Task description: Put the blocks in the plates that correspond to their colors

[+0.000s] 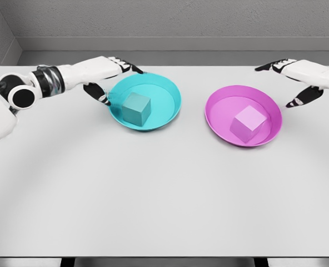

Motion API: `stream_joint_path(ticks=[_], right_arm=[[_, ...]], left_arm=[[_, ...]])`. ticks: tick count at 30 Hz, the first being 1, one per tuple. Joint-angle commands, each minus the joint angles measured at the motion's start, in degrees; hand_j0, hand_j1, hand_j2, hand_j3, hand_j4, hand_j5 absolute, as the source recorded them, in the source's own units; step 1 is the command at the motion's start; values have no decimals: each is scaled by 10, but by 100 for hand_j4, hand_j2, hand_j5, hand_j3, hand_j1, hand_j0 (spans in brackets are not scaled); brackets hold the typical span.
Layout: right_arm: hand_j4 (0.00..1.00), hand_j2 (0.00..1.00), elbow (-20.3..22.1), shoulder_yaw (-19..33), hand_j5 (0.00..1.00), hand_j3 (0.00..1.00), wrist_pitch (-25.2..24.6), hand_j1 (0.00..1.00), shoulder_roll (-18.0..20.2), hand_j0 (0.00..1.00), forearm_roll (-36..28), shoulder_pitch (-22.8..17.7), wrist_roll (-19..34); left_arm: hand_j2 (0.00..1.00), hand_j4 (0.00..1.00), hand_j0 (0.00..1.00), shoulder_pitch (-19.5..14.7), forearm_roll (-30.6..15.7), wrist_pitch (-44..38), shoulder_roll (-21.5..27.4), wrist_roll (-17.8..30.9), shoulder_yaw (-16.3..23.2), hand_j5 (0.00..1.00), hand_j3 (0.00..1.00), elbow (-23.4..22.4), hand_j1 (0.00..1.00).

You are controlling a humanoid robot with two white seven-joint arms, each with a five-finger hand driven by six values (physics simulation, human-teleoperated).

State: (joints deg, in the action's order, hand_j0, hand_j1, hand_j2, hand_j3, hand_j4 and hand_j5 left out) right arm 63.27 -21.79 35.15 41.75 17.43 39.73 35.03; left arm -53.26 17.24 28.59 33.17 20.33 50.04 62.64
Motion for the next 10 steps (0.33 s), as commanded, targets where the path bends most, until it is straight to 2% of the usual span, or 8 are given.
stream_joint_path(ticks=[1,2,3,7,10], right_arm=[[100,100,-9,9,100,100,-2,100,3,100,-3,0,0],[100,100,-10,10,100,100,-2,100,3,100,-2,2,0],[100,100,-14,10,100,100,-2,100,3,100,-1,3,0],[100,100,-17,10,100,100,-2,100,5,100,0,7,0],[100,100,-17,9,100,100,-2,100,6,100,1,14,0]], left_arm=[[100,100,100,0,-25,64,104,-3,-3,100,100,27,100],[100,100,100,4,-46,64,137,-3,-3,100,100,25,100],[100,100,100,6,-46,64,142,-3,-3,100,100,24,100],[100,100,100,27,-53,64,142,-3,-2,100,100,20,100],[100,100,100,29,-57,64,142,-3,-2,100,100,20,100]])
